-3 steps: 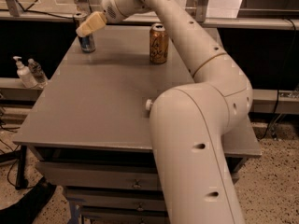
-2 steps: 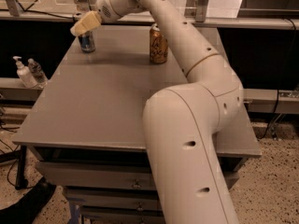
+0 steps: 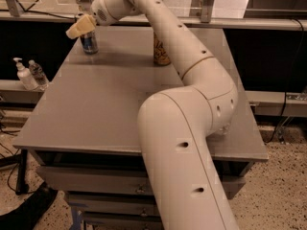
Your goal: Pick redbull can
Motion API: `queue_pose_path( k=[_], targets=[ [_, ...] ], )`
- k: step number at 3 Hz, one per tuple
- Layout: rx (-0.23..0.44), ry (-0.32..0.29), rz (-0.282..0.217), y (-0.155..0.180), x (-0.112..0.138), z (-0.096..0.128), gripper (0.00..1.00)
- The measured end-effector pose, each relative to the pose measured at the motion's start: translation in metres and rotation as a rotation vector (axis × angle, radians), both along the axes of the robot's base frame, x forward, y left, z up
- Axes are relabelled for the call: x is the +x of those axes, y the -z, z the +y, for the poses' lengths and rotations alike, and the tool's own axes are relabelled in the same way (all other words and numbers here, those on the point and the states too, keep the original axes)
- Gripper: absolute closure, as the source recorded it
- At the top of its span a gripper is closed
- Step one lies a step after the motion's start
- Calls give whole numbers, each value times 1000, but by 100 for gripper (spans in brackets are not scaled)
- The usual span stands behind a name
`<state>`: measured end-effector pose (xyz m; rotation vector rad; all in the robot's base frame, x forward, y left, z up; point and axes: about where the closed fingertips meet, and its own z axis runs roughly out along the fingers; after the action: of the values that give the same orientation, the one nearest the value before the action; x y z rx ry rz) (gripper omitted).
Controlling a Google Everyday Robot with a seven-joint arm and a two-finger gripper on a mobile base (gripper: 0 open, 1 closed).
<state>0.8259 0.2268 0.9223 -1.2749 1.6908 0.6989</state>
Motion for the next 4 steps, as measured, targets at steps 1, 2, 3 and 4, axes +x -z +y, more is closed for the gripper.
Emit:
queue_pose_path(
  k=[1, 2, 3, 4],
  targets=[
    [-1, 0, 6, 2, 0, 3, 41],
    [5, 6, 5, 0, 0, -3, 64],
    [36, 14, -16, -15, -6, -19, 87],
    [97, 11, -49, -42, -27, -41, 100]
  ],
)
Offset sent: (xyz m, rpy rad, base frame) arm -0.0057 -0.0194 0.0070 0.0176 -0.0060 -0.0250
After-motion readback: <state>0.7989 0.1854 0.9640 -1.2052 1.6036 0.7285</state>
